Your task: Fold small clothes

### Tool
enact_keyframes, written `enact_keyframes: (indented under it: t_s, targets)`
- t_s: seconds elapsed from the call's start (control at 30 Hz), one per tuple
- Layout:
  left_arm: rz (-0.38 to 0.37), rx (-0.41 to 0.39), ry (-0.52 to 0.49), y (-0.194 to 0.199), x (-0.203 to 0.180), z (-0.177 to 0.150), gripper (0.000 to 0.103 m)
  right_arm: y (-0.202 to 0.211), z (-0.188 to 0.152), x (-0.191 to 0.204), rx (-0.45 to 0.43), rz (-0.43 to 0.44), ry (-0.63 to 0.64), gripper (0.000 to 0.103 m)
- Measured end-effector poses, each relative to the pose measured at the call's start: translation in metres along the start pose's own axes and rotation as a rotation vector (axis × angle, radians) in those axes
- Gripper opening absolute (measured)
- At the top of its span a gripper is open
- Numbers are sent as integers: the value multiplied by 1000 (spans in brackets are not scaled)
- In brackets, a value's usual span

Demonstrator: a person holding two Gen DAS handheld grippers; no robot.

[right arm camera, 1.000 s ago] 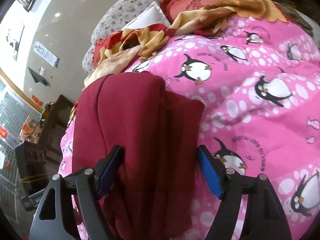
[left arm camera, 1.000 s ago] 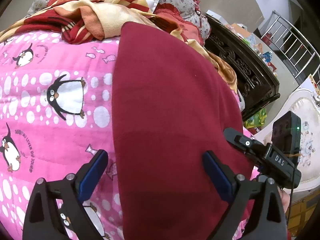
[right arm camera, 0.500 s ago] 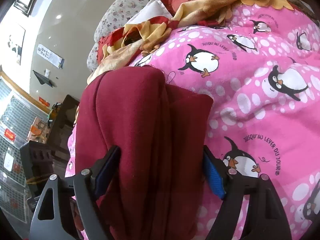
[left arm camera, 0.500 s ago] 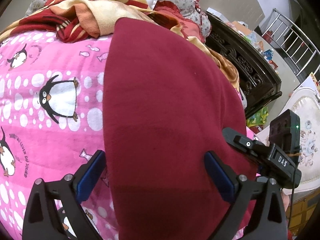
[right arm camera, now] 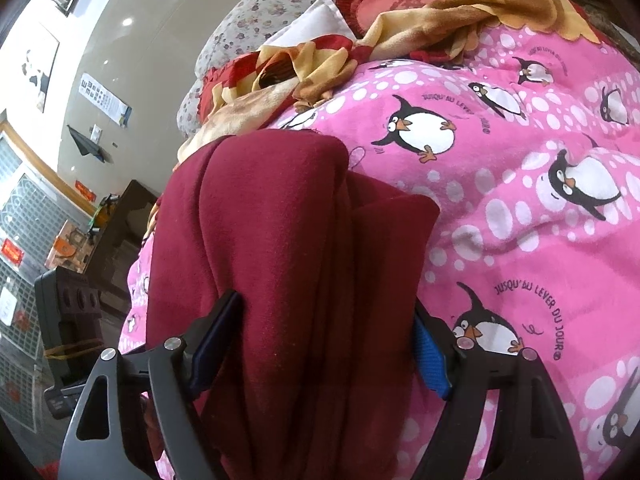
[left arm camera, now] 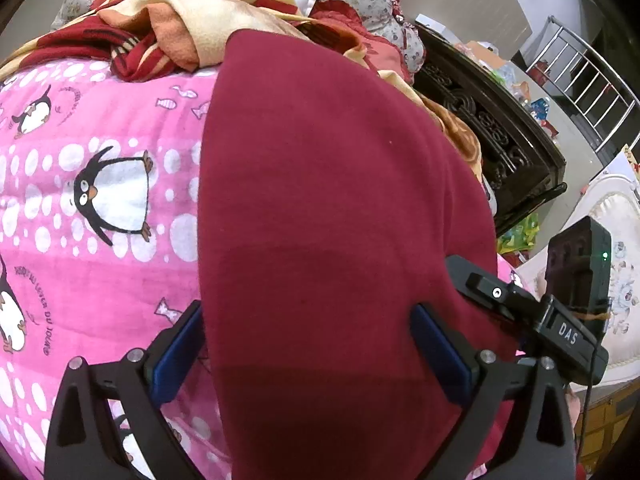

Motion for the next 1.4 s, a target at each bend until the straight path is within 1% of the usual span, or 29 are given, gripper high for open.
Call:
enact_keyframes:
  t_s: [0.1, 0.17, 0.2, 0.27, 0.3, 0.37, 0.4, 0.47, 0.57, 0.7, 0.83, 0.93, 1.07, 1.23, 1.4]
  targets:
    - [-6, -4, -2, 0, -1, -1, 102, 0, 0, 1, -2, 8, 8, 80]
    - [-13, -7, -13, 0, -4, -1, 100, 2, -1, 7, -4, 4, 33, 73]
    - [-17, -8, -20, 0, -6, -2, 99, 2, -1, 9, -3, -3, 44, 71]
    - [-32, -8, -27, 2, -10, -2, 91, 3, -1, 14, -3, -17, 62, 65]
    - [-28, -13, -34, 3, -12, -3, 91, 4, 0, 15, -5, -20, 66, 63]
    - [-25, -14, -38, 6, -14, -3, 85, 6, -1, 18, -9, -26, 78, 53]
    - [-25, -14, -36, 8, -13, -3, 82, 8, -1, 20, -10, -26, 84, 51]
    - [-32, -19, -30, 15, -11, -3, 70, 11, 0, 25, -8, -24, 92, 46]
    - [-58, -38, -27, 34, -10, -3, 56, 20, 0, 36, -12, -9, 98, 44]
    - [-65, -51, -18, 60, -5, -9, 55, 31, -5, 56, -8, 25, 108, 44]
    - [-66, -36, -5, 87, 9, -21, 55, 39, -16, 78, 20, 57, 105, 44]
    - [-34, -16, -1, 107, 23, -35, 55, 37, -29, 95, 54, 69, 111, 44]
    - [-2, 24, 17, 124, 42, -59, 55, 30, -55, 113, 109, 83, 108, 44]
    - [30, 53, 51, 130, 64, -87, 55, 15, -85, 123, 165, 99, 102, 44]
    - [45, 96, 83, 118, 80, -108, 56, -2, -104, 120, 215, 66, 115, 44]
Point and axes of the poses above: each gripper's, at about its wrist camera, not at the fingertips, and y roughly against the way its jaws point, x to its left, z to its top, the point moved 2 cm from there along -y, roughly the way its jaws point, and after that the axes turned 11 degrees about z, right-handed, at the moved point
